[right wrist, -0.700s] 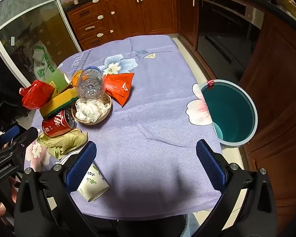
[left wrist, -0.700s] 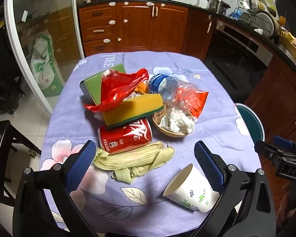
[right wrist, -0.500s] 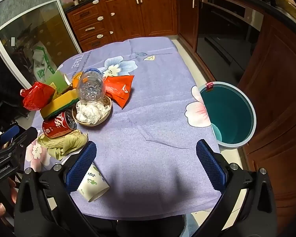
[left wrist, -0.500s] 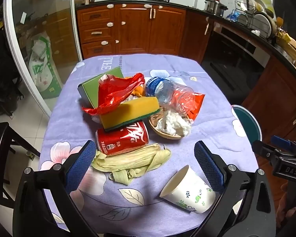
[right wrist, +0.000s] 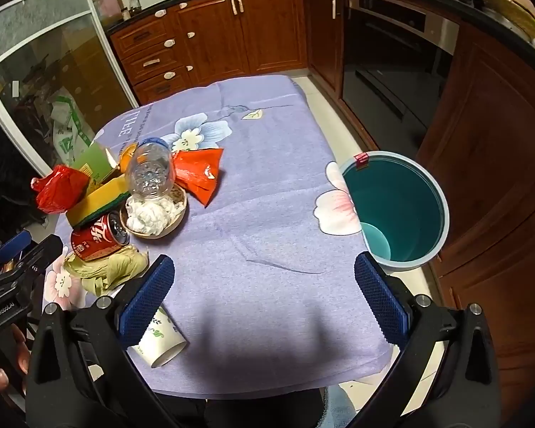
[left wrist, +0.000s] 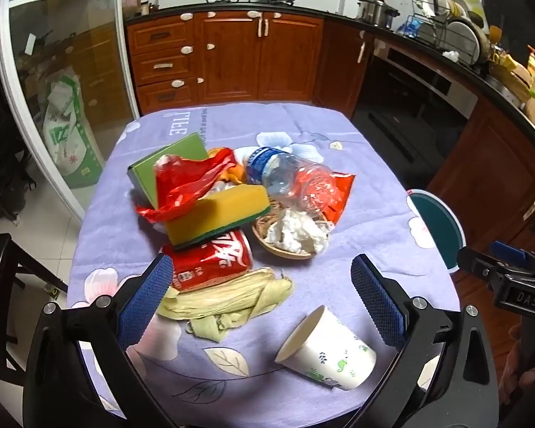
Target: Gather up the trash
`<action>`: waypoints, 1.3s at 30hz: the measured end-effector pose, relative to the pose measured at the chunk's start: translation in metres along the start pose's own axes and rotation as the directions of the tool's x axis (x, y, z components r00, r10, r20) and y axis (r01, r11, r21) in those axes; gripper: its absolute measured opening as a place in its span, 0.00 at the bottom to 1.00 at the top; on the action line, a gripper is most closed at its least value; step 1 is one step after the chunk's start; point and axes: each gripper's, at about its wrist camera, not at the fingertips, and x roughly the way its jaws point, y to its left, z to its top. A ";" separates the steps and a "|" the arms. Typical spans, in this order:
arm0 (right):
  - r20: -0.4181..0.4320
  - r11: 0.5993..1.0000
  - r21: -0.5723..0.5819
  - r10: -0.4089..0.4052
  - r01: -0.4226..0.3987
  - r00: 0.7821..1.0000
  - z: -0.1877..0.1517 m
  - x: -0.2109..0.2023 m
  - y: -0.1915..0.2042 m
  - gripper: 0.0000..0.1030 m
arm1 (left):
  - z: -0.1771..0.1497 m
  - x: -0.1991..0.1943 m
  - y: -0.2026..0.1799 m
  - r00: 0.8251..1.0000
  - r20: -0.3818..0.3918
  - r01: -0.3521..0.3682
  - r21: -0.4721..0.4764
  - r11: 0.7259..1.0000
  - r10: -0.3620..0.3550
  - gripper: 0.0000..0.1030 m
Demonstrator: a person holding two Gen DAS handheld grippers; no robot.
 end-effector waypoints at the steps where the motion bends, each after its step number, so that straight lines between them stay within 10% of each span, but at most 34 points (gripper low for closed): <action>1: -0.002 1.000 0.007 -0.002 0.002 1.000 0.000 0.001 -0.003 0.94 | 0.000 0.000 -0.002 1.000 0.003 0.001 0.004 1.000 -0.001 0.96; 39: -0.053 0.998 0.068 -0.004 0.008 0.999 -0.003 0.026 -0.032 0.94 | 0.002 0.022 -0.034 0.999 -0.021 -0.036 0.081 0.996 0.038 0.96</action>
